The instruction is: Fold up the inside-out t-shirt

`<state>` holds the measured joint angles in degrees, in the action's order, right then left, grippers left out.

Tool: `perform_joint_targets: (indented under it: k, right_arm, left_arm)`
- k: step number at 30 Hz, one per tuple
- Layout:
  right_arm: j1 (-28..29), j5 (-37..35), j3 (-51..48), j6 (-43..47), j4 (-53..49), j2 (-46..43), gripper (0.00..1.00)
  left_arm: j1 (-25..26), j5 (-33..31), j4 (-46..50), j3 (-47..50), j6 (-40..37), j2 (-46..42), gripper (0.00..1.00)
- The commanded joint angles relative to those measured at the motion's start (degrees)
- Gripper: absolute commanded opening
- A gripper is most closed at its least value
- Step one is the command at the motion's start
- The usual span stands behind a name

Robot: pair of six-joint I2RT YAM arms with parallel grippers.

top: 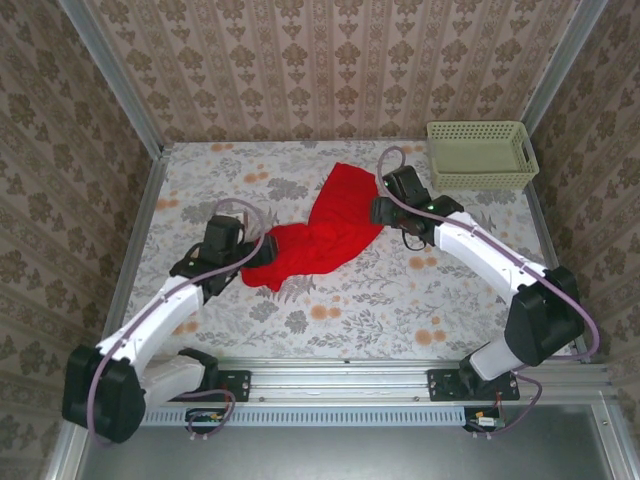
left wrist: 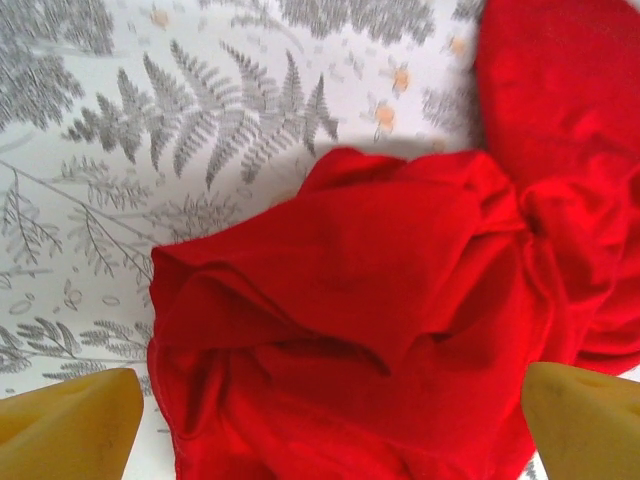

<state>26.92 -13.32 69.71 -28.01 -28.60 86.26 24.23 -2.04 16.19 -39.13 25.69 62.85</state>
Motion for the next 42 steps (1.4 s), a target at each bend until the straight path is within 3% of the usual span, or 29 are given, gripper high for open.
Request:
perform_joint_targets:
  k: [1,7,13,19,23,25,30,32,42]
  right_arm:
    - [0.94,5.85,2.01,-0.60,2.14,1.55,0.79]
    - [2.48,11.08,12.37,-0.11,1.34,15.95,0.80]
    - [6.09,11.42,27.81,2.65,-4.63,30.16,0.80]
    - [7.29,8.41,41.37,4.51,-14.50,42.11,0.74]
    - [7.36,5.10,45.57,5.55,-19.01,45.55,0.64]
    - [7.37,4.29,45.60,6.28,-19.54,45.33,0.56]
    - [7.07,2.75,44.93,8.23,-19.49,42.28,0.12]
    - [6.93,2.05,44.18,8.82,-18.87,39.65,0.01]
    - [0.61,-2.85,36.58,8.43,-13.25,15.01,0.00]
  left_arm:
    - [-0.45,2.23,2.93,-2.40,1.32,3.08,0.97]
    - [-0.23,5.13,1.60,-2.06,3.60,7.55,0.93]
    - [-0.11,7.20,-0.53,-2.60,4.73,11.75,0.79]
    - [-0.14,8.02,-1.07,-4.48,5.15,14.89,0.56]
    - [-0.23,7.70,-0.11,-6.72,4.46,15.97,0.37]
    - [-0.41,7.75,0.24,-7.56,4.19,15.96,0.29]
    - [-1.79,8.12,1.94,-10.60,3.54,15.90,0.10]
    - [-2.82,8.92,2.88,-12.28,3.11,15.61,0.06]
    - [-12.81,10.17,10.08,-30.66,0.28,10.84,0.00]
